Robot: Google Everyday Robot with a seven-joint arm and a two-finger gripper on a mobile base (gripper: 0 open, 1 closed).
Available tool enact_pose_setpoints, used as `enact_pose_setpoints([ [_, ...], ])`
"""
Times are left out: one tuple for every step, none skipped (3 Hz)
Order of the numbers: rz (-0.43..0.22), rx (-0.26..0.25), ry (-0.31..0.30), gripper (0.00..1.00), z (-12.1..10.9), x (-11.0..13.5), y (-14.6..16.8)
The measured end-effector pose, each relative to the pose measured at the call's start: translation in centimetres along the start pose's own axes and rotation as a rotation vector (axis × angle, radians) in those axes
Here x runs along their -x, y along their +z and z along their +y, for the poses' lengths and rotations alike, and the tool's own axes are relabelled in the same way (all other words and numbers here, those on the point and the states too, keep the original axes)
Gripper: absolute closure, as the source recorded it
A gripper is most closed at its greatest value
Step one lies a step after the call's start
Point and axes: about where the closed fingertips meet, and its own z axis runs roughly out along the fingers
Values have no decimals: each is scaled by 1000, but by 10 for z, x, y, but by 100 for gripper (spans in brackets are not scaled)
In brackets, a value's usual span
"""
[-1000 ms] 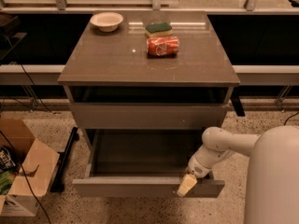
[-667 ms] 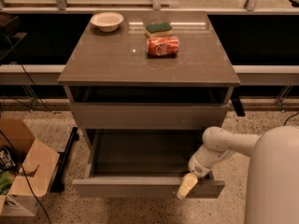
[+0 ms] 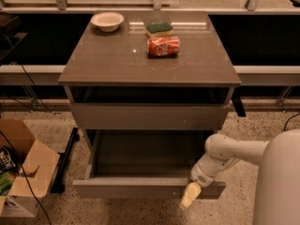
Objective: Open middle drawer
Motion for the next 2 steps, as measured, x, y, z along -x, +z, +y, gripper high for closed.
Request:
enact_pose_setpoints([
  [-10,46,23,0,26,-16,10],
  [-10,46,23,0,26,-15,9],
])
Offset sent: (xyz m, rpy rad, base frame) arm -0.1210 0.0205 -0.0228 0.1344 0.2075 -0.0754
